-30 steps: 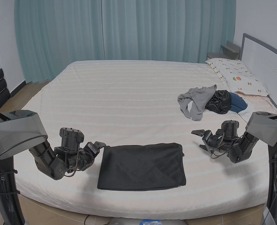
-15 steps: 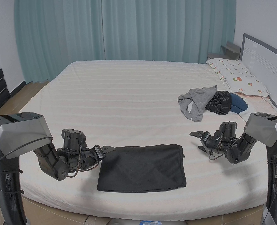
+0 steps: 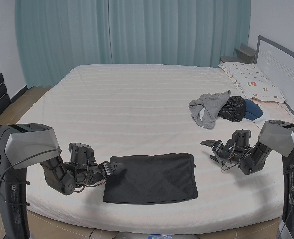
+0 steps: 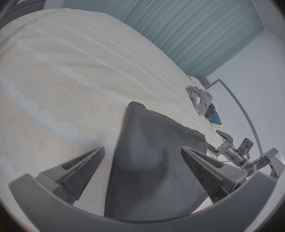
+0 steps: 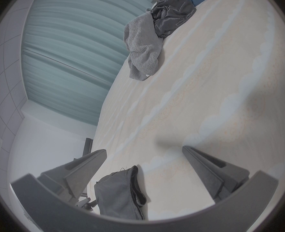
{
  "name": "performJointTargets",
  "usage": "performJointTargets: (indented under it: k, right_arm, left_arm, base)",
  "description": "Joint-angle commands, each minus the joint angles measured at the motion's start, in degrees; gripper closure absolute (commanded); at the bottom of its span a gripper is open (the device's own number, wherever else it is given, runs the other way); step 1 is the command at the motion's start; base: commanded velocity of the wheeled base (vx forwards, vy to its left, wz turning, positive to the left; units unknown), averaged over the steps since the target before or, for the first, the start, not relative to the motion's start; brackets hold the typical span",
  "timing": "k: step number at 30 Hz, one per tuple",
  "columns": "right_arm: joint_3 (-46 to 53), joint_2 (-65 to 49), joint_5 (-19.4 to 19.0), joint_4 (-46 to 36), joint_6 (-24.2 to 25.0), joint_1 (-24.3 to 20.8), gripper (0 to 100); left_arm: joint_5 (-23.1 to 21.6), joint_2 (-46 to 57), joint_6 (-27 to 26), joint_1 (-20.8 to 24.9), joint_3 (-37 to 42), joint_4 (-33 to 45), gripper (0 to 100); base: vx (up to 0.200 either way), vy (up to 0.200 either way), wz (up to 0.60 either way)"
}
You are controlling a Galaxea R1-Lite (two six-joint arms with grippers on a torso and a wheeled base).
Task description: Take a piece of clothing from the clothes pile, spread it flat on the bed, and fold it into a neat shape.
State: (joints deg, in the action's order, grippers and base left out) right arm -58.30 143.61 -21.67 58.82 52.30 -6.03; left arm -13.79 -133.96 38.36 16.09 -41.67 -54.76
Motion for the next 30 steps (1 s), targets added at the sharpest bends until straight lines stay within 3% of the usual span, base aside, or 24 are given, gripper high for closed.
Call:
performJointTargets:
  k: [1, 2, 3, 30]
  right_arm:
    - [-0.06, 0.10, -0.03, -0.02, 0.00, -0.03, 0]
    - [-0.06, 0.10, -0.03, -0.02, -0.09, -0.03, 0]
    - [-0.06, 0.18, -0.03, -0.02, 0.00, -0.03, 0]
    - [0.02, 0.18, -0.03, -0.11, 0.00, 0.06, 0]
  left_arm:
    - [-0.01, -0.33, -0.04, 0.17, 0.18, -0.08, 0]
    - [-0.01, -0.33, -0.13, 0.17, 0.27, 0.00, 0]
    - [0.16, -0.33, -0.22, 0.43, 0.36, 0.09, 100]
    - [0.96, 0.10, 1.63, 0.43, 0.89, 0.18, 100]
  base:
    - [0.000, 0.000, 0.00]
    - [0.000, 0.000, 0.00]
    - [0.000, 0.000, 0.00]
    - [0.000, 0.000, 0.00]
